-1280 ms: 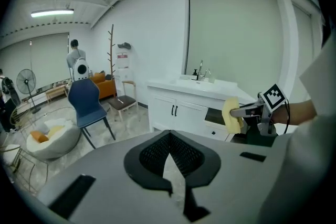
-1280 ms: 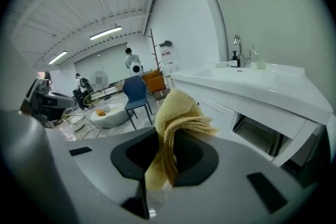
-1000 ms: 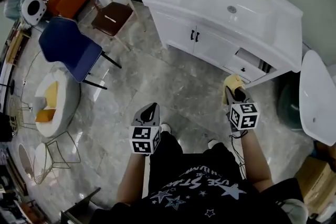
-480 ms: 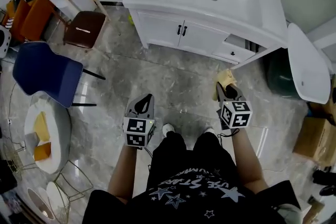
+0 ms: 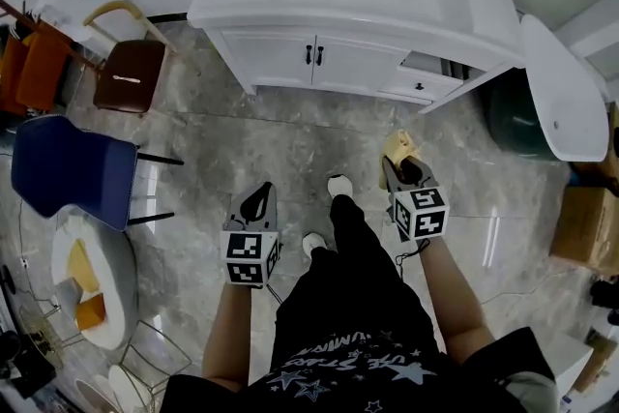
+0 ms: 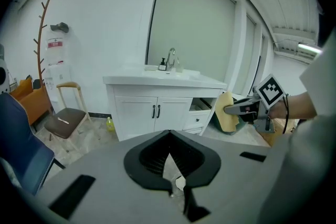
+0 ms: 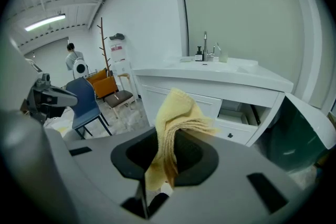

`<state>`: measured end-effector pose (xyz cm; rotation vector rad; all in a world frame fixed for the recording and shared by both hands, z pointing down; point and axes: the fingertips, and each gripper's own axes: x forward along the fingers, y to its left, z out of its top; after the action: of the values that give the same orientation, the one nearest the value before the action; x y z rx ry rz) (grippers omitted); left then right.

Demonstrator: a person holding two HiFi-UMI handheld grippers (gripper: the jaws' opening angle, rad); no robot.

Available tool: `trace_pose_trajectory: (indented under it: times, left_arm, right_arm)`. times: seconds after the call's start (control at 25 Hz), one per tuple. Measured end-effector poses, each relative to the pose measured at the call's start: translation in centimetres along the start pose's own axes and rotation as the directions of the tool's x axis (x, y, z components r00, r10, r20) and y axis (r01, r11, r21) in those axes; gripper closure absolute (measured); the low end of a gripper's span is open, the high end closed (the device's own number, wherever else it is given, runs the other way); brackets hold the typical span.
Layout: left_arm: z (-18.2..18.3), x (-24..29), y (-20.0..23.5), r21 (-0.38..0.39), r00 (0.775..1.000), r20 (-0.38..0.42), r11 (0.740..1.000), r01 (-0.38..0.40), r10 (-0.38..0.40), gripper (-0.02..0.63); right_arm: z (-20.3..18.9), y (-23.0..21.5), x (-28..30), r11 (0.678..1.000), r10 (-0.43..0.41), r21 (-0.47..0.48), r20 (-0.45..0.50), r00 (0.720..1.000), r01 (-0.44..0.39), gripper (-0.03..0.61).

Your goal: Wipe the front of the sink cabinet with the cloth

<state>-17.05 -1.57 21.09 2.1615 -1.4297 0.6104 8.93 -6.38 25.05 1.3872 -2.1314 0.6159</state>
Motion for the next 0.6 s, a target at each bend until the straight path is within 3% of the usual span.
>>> trace_pose_trajectory:
  times: [0.24, 0.6]
  left_arm:
    - [-1.0, 5.2, 0.7, 0.019, 1.000, -0.010, 1.000, 0.009, -0.009, 0.598]
    - [-1.0, 17.5, 5.6, 0.011, 0.992, 0.124, 1.000, -0.006, 0.004, 0.598]
  right_arm:
    - [0.0, -1.7, 8.2, 0.999, 0.020, -0.042, 0.022, 1.000, -0.019, 0.495]
    - [0.1, -5.7, 21.3, 0.988, 0.029, -0.155, 0.139, 0.990, -0.008, 0.495]
